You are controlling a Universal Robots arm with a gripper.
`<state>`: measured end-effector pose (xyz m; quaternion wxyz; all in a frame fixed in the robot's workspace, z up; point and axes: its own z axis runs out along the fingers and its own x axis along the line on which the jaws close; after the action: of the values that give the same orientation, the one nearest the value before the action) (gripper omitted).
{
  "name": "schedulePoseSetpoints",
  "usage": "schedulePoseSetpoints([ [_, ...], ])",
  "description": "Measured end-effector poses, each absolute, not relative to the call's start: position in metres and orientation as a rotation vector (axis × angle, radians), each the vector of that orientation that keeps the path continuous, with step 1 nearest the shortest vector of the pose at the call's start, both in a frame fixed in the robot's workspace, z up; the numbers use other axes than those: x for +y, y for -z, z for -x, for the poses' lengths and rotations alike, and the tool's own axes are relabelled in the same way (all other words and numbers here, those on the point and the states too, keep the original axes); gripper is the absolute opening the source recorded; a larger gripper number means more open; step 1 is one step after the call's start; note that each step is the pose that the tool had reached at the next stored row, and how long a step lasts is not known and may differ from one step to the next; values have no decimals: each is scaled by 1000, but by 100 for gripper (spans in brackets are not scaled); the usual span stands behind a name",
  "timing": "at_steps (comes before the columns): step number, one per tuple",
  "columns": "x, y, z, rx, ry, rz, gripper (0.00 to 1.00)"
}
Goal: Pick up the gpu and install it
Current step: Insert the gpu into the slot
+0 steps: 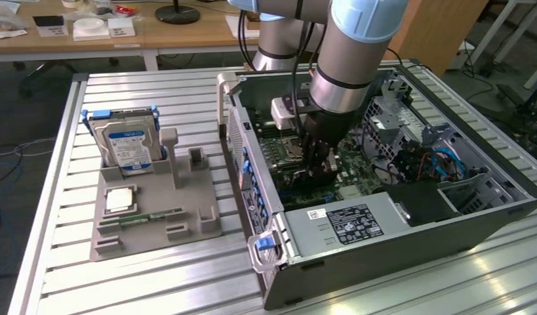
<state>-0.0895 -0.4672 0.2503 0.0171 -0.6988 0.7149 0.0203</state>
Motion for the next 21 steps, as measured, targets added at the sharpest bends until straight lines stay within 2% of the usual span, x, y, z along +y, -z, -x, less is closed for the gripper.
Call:
schedulePoseSetpoints([
  [9, -467, -250, 91, 2222, -64, 2171, 27],
  [10, -467, -250, 91, 2222, -63, 2172, 39],
  [11, -467, -250, 91, 2222, -63, 2172, 45],
  [12, -467, -250, 91, 2222, -63, 2172, 45],
  [13, -467, -250, 91, 2222, -63, 2172, 51],
  [21, -467, -263, 91, 2222, -63, 2172, 51],
])
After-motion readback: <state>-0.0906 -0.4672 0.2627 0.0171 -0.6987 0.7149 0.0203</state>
